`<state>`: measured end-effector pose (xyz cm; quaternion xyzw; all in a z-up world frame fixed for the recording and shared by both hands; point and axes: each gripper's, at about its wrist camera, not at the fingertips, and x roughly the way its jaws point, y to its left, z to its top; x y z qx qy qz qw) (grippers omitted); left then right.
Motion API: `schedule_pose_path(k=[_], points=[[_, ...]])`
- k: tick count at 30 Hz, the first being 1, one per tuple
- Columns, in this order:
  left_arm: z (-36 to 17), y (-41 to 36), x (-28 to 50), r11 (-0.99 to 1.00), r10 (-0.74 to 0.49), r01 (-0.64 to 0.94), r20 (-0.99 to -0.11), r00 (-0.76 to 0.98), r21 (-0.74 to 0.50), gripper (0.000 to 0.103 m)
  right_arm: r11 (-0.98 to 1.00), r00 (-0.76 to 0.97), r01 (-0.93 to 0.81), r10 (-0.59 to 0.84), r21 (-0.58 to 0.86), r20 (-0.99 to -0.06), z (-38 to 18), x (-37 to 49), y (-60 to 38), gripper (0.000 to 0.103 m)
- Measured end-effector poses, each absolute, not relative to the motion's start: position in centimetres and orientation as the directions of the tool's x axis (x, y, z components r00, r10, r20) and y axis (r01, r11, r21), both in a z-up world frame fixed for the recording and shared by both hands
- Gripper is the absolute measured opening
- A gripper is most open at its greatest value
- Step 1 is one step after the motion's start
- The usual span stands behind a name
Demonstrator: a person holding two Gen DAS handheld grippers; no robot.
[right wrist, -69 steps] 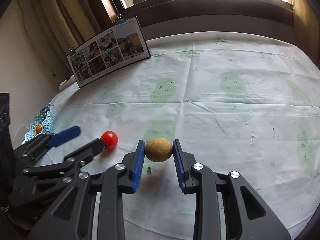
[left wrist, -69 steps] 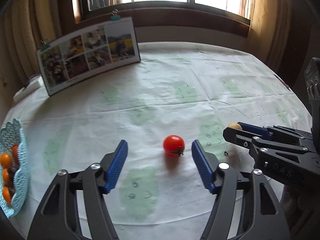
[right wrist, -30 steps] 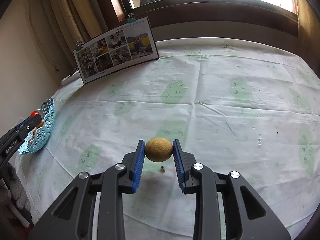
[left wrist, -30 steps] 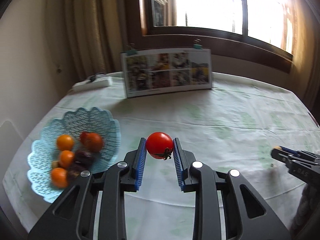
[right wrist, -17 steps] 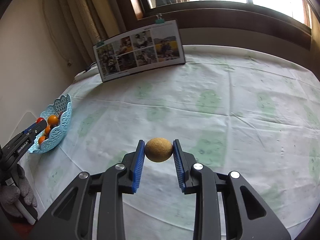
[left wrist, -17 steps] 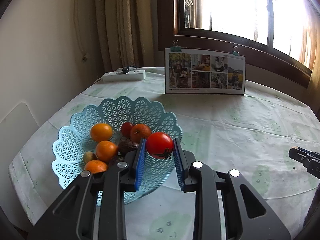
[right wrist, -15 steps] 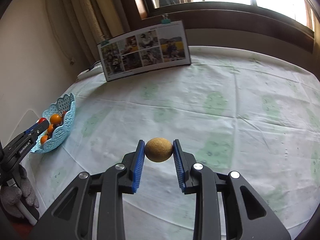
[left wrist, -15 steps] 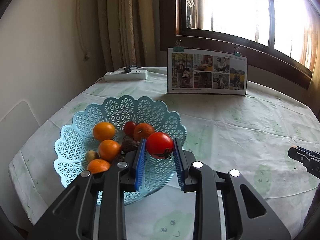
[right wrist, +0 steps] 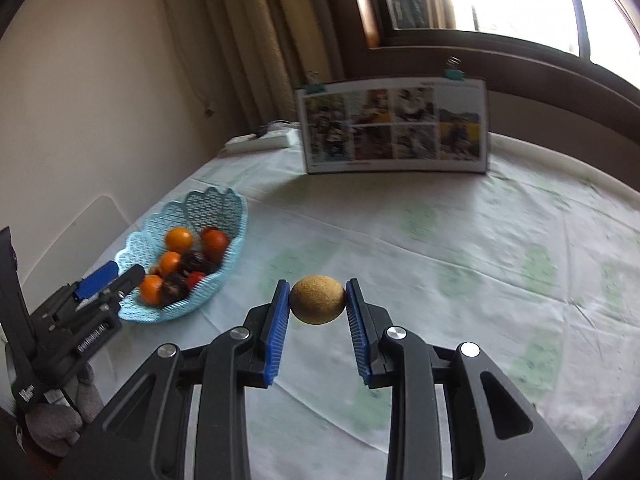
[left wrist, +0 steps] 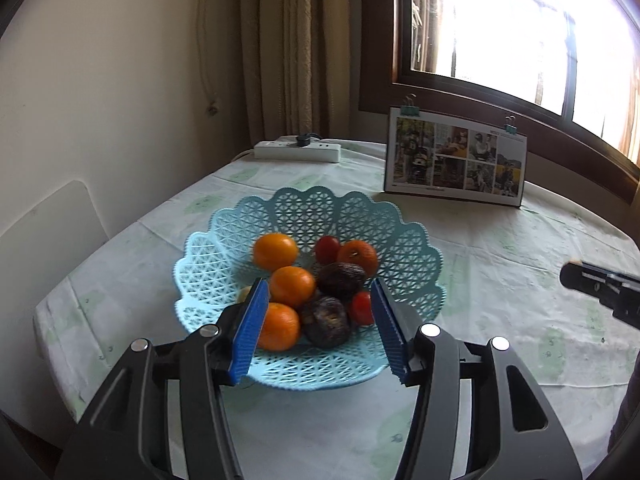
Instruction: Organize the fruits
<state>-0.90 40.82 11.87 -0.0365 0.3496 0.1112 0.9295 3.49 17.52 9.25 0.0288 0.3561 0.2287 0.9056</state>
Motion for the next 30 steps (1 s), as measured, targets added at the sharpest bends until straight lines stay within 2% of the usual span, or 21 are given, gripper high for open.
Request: schedule_pose_path(k=[5, 8, 10, 13, 16, 18, 20, 24, 25, 27, 30], points=[[11.6, 42.0, -1.7, 0.967, 0.199, -0.253, -0.663, 0.722, 0.014, 0.061, 0.857, 0.624, -0.469, 0.491, 0.212, -0.608, 10.3, 3.8, 21.5, 0.029], [11.4, 42.5, -2.0, 0.964, 0.208, -0.264, -0.665, 0.717, 0.016, 0.061, 0.839, 0.607, -0.501, 0.514, 0.21, -0.605, 10.4, 4.3, 23.5, 0.029], [11.3, 42.9, -2.2, 0.962, 0.209, -0.272, -0.668, 0.714, 0.011, 0.062, 0.827, 0.591, -0.521, 0.528, 0.211, -0.61, 10.2, 4.6, 24.9, 0.029], [11.1, 43.4, -2.5, 0.959, 0.214, -0.283, -0.671, 0.71, 0.005, 0.069, 0.817, 0.567, -0.534, 0.536, 0.216, -0.625, 9.6, 5.3, 26.6, 0.029], [11.0, 43.8, -2.7, 0.957, 0.219, -0.291, -0.67, 0.709, 0.005, 0.07, 0.813, 0.554, -0.542, 0.535, 0.211, -0.638, 9.1, 6.0, 28.2, 0.029], [10.9, 44.0, -2.8, 0.955, 0.222, -0.297, -0.672, 0.706, 0.004, 0.074, 0.809, 0.544, -0.549, 0.536, 0.21, -0.646, 8.7, 6.4, 29.0, 0.029], [10.9, 44.2, -2.9, 0.953, 0.226, -0.303, -0.67, 0.707, 0.001, 0.086, 0.813, 0.543, -0.54, 0.533, 0.217, -0.649, 8.4, 6.8, 29.2, 0.03], [10.9, 44.5, -2.9, 0.95, 0.234, -0.312, -0.668, 0.707, 0.002, 0.09, 0.821, 0.545, -0.526, 0.525, 0.221, -0.654, 8.2, 6.9, 28.8, 0.03], [10.8, 44.5, -2.8, 0.949, 0.235, -0.314, -0.668, 0.706, 0.002, 0.092, 0.823, 0.546, -0.522, 0.523, 0.222, -0.655, 8.2, 6.9, 28.6, 0.032], [10.7, 44.4, -2.8, 0.946, 0.252, -0.325, -0.664, 0.704, 0.015, 0.093, 0.832, 0.556, -0.508, 0.515, 0.224, -0.652, 8.1, 6.7, 27.8, 0.042], [10.7, 44.2, -2.8, 0.942, 0.276, -0.333, -0.654, 0.705, 0.039, 0.095, 0.843, 0.563, -0.49, 0.501, 0.222, -0.658, 7.7, 6.4, 26.6, 0.043]])
